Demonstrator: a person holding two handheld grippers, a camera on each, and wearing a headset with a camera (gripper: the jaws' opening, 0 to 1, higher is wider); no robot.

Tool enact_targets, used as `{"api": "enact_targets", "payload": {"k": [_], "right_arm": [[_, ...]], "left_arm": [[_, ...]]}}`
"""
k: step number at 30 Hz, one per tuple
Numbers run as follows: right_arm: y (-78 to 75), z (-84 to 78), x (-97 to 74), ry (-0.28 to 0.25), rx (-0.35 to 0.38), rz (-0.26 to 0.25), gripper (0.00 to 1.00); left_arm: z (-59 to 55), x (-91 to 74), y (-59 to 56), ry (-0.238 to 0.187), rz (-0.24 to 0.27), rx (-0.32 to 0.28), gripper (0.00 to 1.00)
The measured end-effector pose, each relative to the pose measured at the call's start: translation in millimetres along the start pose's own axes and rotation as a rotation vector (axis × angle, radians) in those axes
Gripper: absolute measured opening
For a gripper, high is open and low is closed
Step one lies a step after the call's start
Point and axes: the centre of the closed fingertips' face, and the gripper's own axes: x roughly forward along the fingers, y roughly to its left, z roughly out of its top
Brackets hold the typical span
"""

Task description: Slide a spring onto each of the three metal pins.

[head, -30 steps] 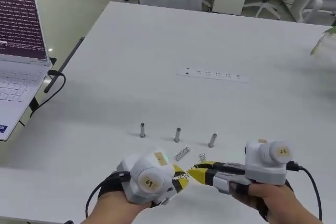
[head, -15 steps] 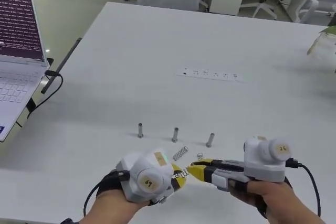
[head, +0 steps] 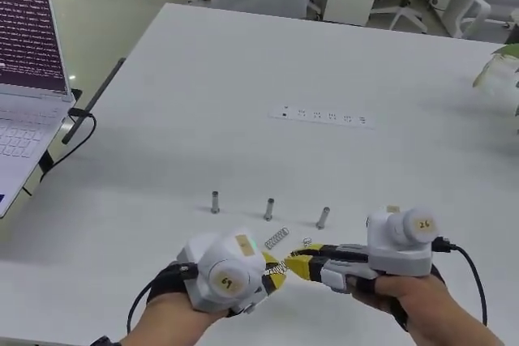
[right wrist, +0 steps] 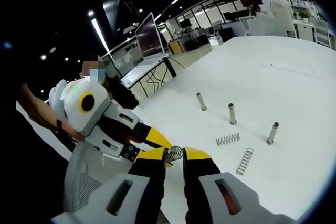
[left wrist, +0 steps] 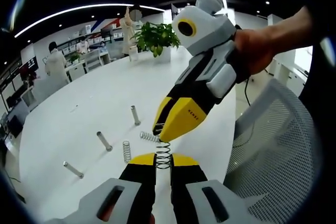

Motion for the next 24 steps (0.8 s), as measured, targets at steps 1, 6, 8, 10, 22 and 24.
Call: {"api": "enact_targets", "payload": {"k": [1, 6, 8, 10, 22, 24], "right_arm": [[0.0, 0.2, 0.0, 0.002, -0.002, -0.001, 0.1], [1.7, 4.4, -0.6, 0.005, -0.019, -0.002, 0.09], [2.2, 7.6, -1.5, -0.006, -0.039, -0.018, 0.09], [3.7, 8.4, -1.7, -0.009, -0.046, -0.019, 0.09], [5.5, 11.5, -4.3, 0.018, -0.113, -0.043, 0.08], [5.7, 12.2, -4.8, 0.025, -0.129, -0.046, 0.08]], "left_arm": [[0.1, 0.1, 0.2, 0.0, 0.0, -0.002, 0.02], [1.7, 1.0, 2.9, -0.009, 0.007, -0.009, 0.02], [3.6, 1.8, 4.0, -0.018, 0.009, -0.018, 0.02], [4.7, 2.4, 5.0, -0.018, 0.01, -0.022, 0.02], [9.4, 5.9, 3.6, -0.03, 0.003, -0.028, 0.02], [10.7, 6.0, 3.9, -0.032, 0.002, -0.028, 0.02]]}}
